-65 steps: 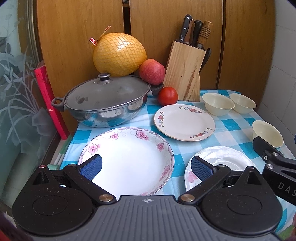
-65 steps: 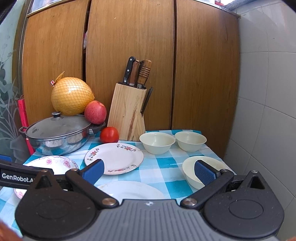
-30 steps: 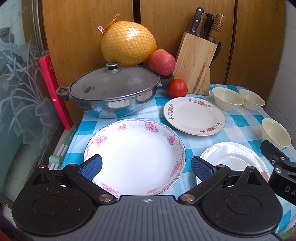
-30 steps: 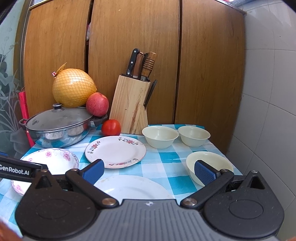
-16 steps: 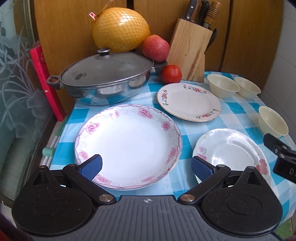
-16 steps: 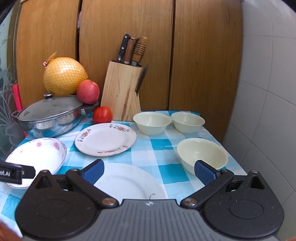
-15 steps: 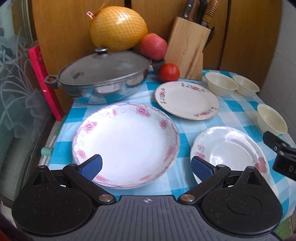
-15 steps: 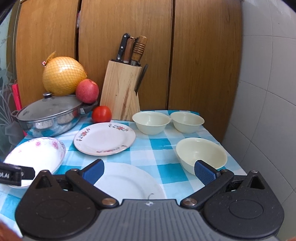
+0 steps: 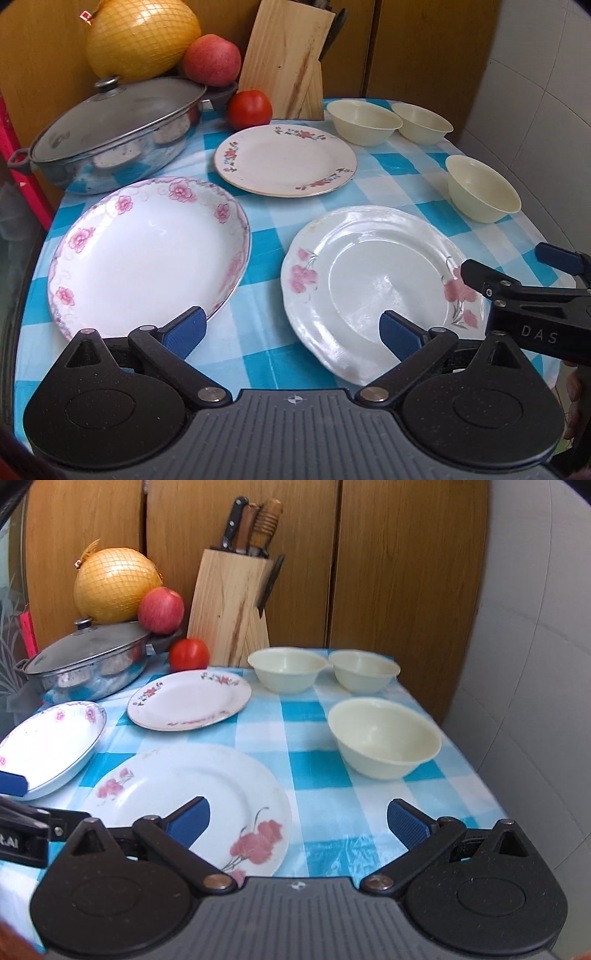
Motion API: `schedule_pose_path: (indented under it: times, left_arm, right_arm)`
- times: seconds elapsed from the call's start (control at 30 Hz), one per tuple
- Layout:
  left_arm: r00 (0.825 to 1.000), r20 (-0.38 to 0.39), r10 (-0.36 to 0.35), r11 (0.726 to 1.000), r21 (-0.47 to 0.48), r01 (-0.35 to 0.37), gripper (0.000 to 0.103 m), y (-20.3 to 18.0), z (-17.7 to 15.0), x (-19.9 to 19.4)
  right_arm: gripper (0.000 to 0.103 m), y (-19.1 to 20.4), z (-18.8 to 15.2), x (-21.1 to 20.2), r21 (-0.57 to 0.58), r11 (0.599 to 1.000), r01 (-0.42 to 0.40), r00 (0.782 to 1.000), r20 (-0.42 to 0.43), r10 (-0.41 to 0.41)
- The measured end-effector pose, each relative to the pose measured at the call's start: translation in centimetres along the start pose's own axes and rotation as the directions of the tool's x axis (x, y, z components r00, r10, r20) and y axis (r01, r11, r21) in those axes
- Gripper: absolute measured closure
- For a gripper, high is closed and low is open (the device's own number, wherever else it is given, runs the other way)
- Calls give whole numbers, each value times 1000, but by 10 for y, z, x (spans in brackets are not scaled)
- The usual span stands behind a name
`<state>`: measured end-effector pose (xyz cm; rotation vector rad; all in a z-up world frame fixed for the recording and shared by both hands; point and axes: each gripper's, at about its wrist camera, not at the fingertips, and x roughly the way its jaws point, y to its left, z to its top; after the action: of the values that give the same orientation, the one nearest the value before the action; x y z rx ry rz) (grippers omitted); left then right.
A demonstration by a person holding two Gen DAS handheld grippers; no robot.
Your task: Organize plates and bowls
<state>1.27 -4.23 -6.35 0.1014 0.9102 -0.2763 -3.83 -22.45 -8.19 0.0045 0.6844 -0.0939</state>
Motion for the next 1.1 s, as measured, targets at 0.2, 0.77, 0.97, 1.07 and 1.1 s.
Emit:
schedule_pose_path:
  times: [0.2,0.77,0.97,1.07,1.1]
  left_arm:
    - [997,-2,-80,997,11,80,3,-9,3,2]
    - [993,-113,-32,999,25,35,25,-22,18,43]
    - [993,-113,-22,999,22,24,28,-23,24,46]
    - [994,-108,-17,1000,23,20,30,-24,24,46]
    - [994,-107,-13,999,28,17,30,-25,24,45]
  right_arm:
    - [9,-11,2,7,31,999,-35,999,-39,36]
    - [49,-16,7,47,120,976,-183,956,-208,204]
    - [61,-15,11,49,146,962,-230,944,-206,256]
    - [62,-18,12,50,166,959,-232,942,-208,264]
    - [63,-19,12,50,173,957,-233,941,-207,266]
